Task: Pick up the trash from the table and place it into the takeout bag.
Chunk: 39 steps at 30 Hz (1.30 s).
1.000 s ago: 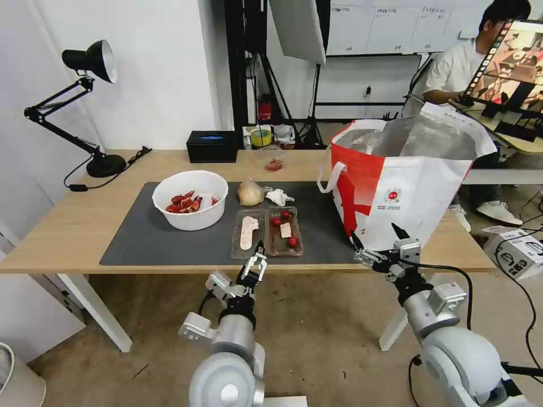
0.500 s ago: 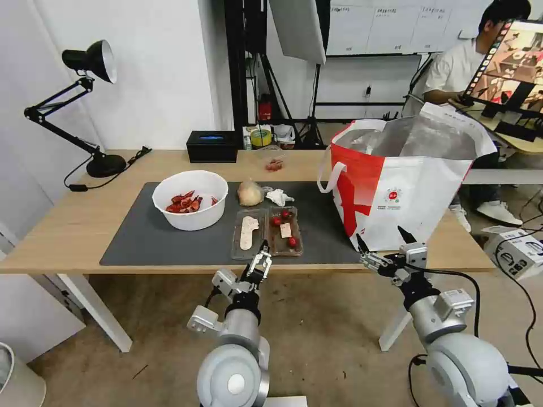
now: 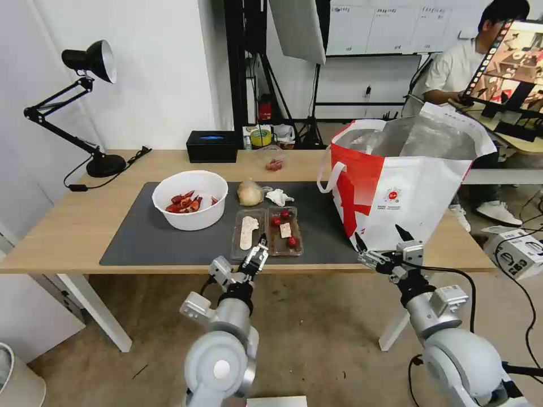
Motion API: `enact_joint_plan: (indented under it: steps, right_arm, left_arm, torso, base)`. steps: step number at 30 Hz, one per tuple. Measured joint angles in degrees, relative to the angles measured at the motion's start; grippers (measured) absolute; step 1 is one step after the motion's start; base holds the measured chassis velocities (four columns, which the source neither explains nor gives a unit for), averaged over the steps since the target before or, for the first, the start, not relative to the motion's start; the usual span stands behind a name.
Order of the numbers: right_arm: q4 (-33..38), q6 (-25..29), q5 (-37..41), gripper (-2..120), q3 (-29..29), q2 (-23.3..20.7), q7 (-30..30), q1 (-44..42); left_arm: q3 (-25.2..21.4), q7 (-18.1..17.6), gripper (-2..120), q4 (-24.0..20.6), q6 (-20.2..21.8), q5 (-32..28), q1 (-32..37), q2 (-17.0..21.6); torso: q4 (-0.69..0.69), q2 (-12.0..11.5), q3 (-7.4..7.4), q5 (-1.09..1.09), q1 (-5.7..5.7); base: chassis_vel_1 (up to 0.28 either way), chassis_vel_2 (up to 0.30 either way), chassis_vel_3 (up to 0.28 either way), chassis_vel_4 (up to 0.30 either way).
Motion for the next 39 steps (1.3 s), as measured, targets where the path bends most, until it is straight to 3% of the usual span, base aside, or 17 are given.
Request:
enact_joint_plan:
  steps: [13,16,32,39]
  right_arm:
    - [-1.2,-0.1,-0.6,100,-1.0,0.2,0.1,1.0]
    - [-1.4,-0.1,-0.7,100,-1.0,0.3,0.1,1.0]
    - [-1.8,-0.2,-0.9,100,-0.6,0.8,0.3,0.6]
    - [-2.2,-0.2,-1.0,100,-0.6,1.0,0.3,0.7]
  left_arm:
    - [-0.5,1.7,100,-2.0,4.0,-7.3,-2.3,12.3]
    - [0.3,1.7,100,-2.5,4.9,-8.9,-3.1,13.4]
    - [4.1,-4.6,100,0.9,5.0,-12.5,-7.9,12.0]
    - [4.7,-5.5,100,2.4,5.0,-13.2,-9.5,12.3]
  torso:
    - [0.0,0.0,0.0,0.0,0.0]
    - [0.0,0.0,0.0,0.01,0.0]
    - [0.0,0.0,0.0,0.01,0.0]
    - [0.0,0.0,0.0,0.01,0.0]
  base:
    - [0.0,0.0,0.0,0.0]
    - [0.0,0.0,0.0,0.0]
    - [0.0,0.0,0.0,0.0]
    - [0.0,0.0,0.0,0.0]
